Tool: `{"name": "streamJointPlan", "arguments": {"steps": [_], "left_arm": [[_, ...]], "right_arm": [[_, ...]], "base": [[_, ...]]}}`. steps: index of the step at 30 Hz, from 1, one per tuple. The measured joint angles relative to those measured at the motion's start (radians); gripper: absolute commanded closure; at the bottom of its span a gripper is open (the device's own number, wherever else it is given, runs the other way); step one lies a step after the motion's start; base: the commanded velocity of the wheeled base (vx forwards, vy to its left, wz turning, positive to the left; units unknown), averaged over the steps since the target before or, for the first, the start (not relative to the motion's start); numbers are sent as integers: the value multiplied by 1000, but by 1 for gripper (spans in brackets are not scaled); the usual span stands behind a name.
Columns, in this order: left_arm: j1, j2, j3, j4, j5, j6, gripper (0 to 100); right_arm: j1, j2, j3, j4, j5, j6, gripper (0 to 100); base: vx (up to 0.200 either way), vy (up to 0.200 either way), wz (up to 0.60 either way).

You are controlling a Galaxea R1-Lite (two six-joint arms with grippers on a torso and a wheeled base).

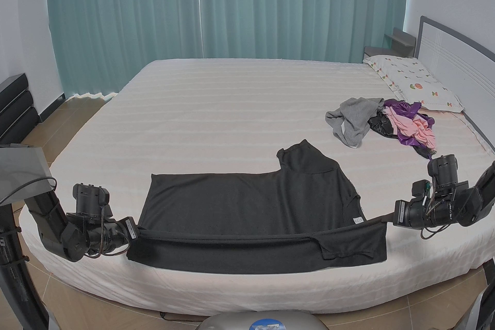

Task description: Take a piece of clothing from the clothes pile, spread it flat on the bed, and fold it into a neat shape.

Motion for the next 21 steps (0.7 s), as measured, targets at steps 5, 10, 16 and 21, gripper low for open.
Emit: {"name": "streamJointPlan", "arguments": {"steps": [5,10,16,21], "left_arm": [[0,-67,81,-7,-2,6,100],[0,-136,154,-11,-6,10,100],[1,-188,219,-13,-10,22,100],[1,-209,255,-14,-12,41,100]], "right_arm": [[0,-98,89,2,0,-4,100],[0,-191,166,5,-1,-11,100],[-1,-263,240,6,-3,-20,100],[-11,-299,282,5,-4,-42,100]], "base": [[0,0,0],[0,0,0],[0,0,0],[0,0,0]]}}
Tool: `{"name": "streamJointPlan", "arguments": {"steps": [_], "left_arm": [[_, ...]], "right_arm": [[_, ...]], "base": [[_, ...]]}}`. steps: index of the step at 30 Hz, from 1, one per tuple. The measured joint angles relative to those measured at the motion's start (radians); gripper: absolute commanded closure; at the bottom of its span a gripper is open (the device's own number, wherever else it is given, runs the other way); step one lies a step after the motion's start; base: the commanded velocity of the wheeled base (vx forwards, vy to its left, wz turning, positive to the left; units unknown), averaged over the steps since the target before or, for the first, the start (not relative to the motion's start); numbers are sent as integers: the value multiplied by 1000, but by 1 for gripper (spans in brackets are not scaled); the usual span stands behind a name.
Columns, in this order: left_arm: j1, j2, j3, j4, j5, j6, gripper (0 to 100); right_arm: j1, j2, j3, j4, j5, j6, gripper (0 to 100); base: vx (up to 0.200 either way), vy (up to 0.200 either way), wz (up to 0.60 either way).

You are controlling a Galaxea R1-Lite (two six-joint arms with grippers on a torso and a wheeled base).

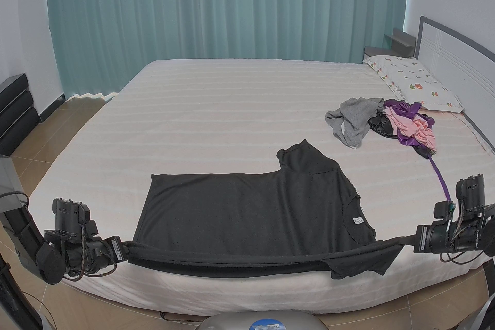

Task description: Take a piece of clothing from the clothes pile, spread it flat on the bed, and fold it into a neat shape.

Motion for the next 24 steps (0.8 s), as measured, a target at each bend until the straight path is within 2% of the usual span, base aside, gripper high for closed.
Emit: {"name": "streamJointPlan", "arguments": {"steps": [11,24], "left_arm": [[-3,2,-33,2,-1,0,100],[-5,129,-192,7,9,-6,100]], "right_arm": [[-1,17,-10,-7,-1,-3,100],[10,223,-204,-2,-13,-1,100]], "base": [[0,0,0],[0,0,0]]}}
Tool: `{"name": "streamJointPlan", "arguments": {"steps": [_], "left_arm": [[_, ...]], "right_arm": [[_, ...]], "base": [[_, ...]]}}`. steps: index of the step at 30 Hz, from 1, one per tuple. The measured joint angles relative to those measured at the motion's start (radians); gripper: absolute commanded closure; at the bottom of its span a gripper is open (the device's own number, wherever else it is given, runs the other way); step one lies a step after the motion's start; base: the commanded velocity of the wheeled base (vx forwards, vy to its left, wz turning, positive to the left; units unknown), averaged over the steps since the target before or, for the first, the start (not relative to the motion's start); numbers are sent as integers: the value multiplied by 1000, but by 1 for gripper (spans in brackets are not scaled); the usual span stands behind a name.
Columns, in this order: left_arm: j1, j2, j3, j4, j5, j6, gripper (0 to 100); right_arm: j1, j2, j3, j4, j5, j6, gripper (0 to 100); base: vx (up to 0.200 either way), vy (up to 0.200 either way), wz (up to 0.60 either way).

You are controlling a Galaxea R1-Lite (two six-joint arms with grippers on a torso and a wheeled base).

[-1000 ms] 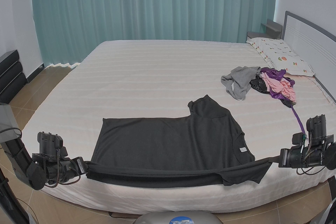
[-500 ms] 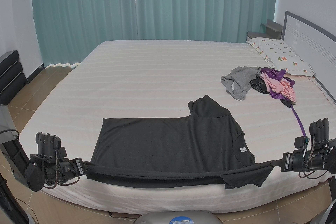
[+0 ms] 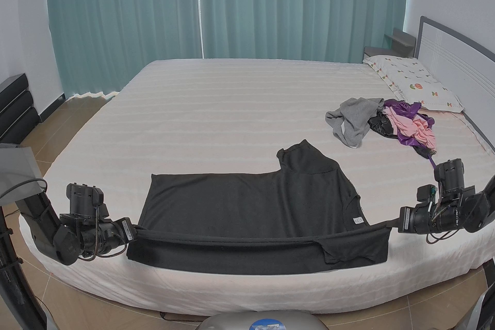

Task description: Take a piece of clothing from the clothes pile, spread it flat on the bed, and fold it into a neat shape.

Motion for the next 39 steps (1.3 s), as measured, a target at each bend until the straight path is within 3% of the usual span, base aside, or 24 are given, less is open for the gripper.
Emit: {"name": "streamJointPlan", "arguments": {"steps": [14,15,16,27,32,39], "left_arm": [[-6,140,-149,8,3,-3,100],[-7,148,-155,8,2,-3,100],[-7,155,-161,9,2,-3,0],[-21,200,-211,10,3,-91,0],[-14,172,-206,8,-2,-137,0],[-2,106,-171,1,-9,-197,0]], "right_arm": [[24,208,-172,1,-11,10,100],[25,217,-178,2,-11,10,0],[26,228,-184,1,-11,10,0],[31,277,-207,-7,-1,52,0],[27,233,-151,-27,42,77,0],[26,151,18,-241,97,154,0]], "base": [[0,0,0],[0,0,0],[0,0,0],[0,0,0],[0,0,0],[0,0,0]]}}
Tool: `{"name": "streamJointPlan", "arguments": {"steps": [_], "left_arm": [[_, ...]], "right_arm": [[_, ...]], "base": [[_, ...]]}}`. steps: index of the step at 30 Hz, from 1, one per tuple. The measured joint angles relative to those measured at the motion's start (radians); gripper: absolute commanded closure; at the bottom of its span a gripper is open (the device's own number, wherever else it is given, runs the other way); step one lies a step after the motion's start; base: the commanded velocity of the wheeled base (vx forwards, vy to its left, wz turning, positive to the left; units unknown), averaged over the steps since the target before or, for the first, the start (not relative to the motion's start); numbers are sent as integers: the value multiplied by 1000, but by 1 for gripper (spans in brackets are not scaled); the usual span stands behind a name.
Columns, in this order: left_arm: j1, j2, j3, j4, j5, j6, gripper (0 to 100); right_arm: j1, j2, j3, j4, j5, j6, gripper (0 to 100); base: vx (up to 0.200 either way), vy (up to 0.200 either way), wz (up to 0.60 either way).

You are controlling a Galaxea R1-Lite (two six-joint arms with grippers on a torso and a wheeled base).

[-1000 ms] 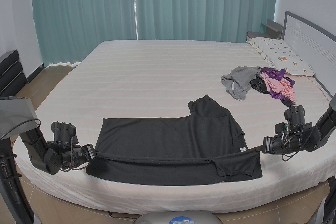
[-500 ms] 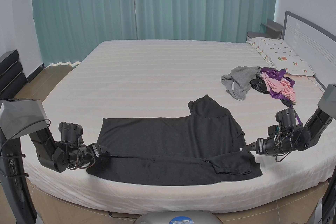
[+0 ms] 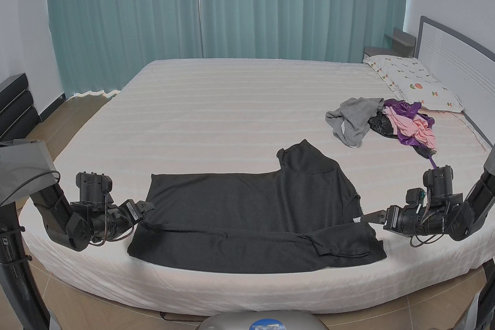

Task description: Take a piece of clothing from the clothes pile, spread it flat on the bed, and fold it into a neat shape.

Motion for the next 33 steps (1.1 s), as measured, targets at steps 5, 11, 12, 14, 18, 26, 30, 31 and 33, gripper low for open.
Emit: {"name": "streamJointPlan", "arguments": {"steps": [5,11,12,14,18,26,30,31,33], "left_arm": [[6,-31,16,-3,-8,-83,0],[21,-52,27,-2,-50,-141,0],[22,-54,30,-2,-50,-141,0],[23,-58,38,-4,-52,-142,0],[23,-61,45,-7,-54,-146,0],[14,-73,52,-7,-55,-152,0],[4,-77,52,-7,-55,-153,0],[1,-77,51,-6,-55,-152,0],[-2,-78,48,-5,-55,-153,0]], "right_arm": [[3,-30,121,-156,20,41,0],[4,-20,175,-189,27,51,0],[4,-17,178,-191,27,52,0],[4,-14,182,-191,28,52,0],[2,-13,185,-191,27,53,0],[4,-13,187,-191,27,53,0],[5,-13,187,-191,27,53,0],[5,-12,187,-191,27,53,0],[5,-11,187,-191,27,53,0]], "base": [[0,0,0],[0,100,0],[0,0,0],[0,0,0],[0,0,0],[150,0,0],[0,0,0],[0,0,0],[0,0,0]]}}
